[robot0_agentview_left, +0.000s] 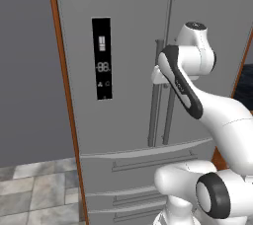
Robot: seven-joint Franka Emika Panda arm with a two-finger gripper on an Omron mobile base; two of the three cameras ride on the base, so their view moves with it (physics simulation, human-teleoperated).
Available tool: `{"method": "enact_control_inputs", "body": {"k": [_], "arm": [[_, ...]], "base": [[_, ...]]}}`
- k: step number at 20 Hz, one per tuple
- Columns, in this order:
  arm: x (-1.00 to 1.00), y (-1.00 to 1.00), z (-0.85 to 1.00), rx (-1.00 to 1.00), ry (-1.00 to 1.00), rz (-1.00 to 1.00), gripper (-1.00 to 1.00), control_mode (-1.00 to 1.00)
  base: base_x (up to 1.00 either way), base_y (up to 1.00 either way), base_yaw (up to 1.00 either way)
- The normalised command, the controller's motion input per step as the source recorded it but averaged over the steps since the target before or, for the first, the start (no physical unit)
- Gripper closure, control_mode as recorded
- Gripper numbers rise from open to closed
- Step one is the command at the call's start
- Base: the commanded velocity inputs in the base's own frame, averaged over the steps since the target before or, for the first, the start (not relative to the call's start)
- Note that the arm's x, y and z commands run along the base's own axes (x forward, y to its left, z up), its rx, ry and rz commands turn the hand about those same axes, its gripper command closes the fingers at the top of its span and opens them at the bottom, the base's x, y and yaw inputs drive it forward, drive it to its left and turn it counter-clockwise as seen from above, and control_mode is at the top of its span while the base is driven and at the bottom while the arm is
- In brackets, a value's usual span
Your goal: Retrieve a lemon from the fridge and place it on the cutting board with the fish.
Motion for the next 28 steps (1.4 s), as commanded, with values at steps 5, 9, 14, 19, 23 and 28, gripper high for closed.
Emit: {"method": "enact_control_inputs", "body": {"k": [5,9,14,19,23,28], "arm": [[-0.09,0.0,-0.06,0.0,-0.07,-0.05,-1.0,-1.0],[-0.09,0.0,-0.01,0.0,0.0,-0.03,-1.0,1.0],[0.0,0.0,0.0,0.0,0.0,0.0,-1.0,1.0],[0.0,0.0,0.0,0.0,0.0,0.0,-1.0,1.0],[0.0,0.0,0.0,0.0,0.0,0.0,-1.0,1.0],[0.0,0.0,0.0,0.0,0.0,0.0,-1.0,1.0]], "base": [[0.0,0.0,0.0],[-0.34,0.0,-0.07],[-0.43,0.0,-0.06],[-0.09,0.0,0.0],[-0.15,-0.01,0.02],[-0.14,-0.08,0.11]]}}
